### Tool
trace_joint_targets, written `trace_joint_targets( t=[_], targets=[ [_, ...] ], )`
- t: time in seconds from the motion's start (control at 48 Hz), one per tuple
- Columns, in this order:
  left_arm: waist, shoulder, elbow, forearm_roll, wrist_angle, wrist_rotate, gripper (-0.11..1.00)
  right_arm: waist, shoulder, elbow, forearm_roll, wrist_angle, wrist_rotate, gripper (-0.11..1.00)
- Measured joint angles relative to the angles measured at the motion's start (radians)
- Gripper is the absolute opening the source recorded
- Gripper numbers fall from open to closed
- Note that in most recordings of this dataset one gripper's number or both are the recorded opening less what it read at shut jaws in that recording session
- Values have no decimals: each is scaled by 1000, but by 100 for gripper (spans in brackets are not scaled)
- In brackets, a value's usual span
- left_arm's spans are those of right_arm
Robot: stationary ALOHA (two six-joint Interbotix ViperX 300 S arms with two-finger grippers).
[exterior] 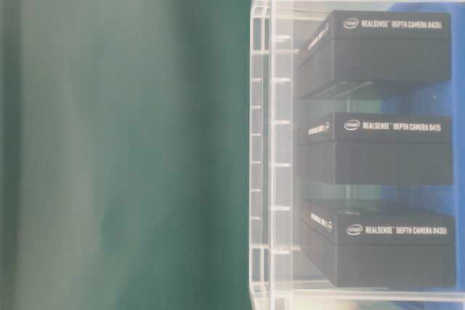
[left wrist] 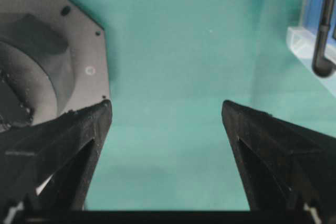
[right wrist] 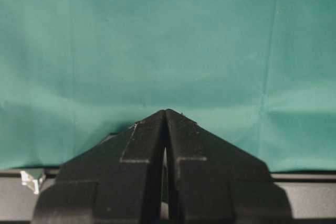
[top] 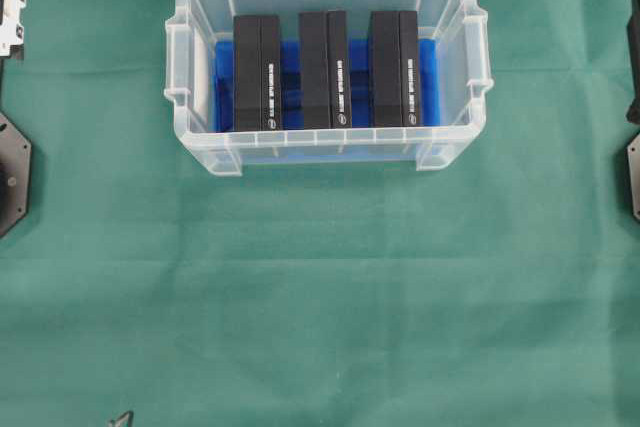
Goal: Take the box out of the case with the left arm.
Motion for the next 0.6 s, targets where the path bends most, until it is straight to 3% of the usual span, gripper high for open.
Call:
trace_joint_targets(
  t=[0.604],
  targets=[
    [-9,49,-12,-5,-15,18,81,0,0,0,0,-2,0,0]
  ],
)
